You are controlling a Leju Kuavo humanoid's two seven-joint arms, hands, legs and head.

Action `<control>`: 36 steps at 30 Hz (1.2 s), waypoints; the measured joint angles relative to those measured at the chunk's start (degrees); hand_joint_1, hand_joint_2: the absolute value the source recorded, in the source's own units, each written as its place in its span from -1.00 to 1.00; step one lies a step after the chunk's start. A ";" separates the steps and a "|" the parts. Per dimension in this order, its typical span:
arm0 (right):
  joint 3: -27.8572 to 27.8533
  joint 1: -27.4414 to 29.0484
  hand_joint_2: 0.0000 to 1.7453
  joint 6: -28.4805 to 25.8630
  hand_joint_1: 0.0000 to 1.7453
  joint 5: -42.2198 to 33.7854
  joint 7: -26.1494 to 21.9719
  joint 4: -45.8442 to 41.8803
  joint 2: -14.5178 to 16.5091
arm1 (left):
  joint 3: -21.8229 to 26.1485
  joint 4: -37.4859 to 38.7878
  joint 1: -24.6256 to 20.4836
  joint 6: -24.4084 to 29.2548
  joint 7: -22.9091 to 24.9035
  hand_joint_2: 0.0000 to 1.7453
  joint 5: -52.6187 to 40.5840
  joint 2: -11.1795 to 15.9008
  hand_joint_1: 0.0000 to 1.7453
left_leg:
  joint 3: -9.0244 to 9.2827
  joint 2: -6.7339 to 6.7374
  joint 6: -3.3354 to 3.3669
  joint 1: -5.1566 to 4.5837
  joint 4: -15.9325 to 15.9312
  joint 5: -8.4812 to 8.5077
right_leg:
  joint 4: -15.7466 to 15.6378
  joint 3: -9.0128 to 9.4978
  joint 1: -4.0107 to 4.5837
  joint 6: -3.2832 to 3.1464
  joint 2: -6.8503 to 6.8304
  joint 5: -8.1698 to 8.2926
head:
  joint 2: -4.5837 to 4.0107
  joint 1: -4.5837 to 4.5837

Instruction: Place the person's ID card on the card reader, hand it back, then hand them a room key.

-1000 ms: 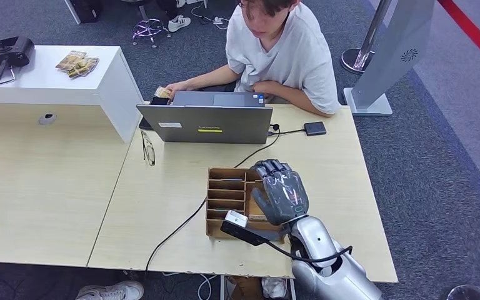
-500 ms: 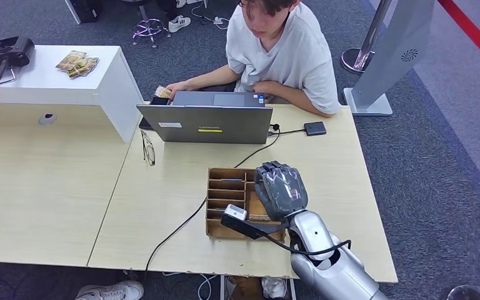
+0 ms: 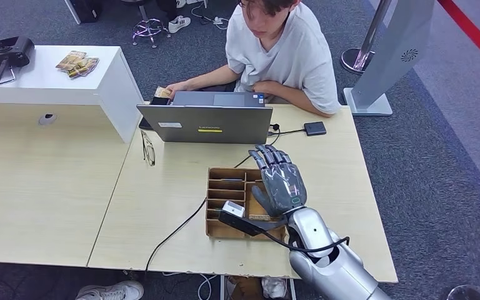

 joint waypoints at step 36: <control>-1.74 0.01 1.00 -0.30 -0.44 -0.38 0.68 4.62 0.00 | 0.00 0.00 0.01 0.40 0.13 -1.00 0.20 -0.02 -1.00 | 0.00 0.00 0.00 0.00 0.00 0.00 | 0.00 0.00 0.00 0.00 0.00 0.00 | 0.00 0.01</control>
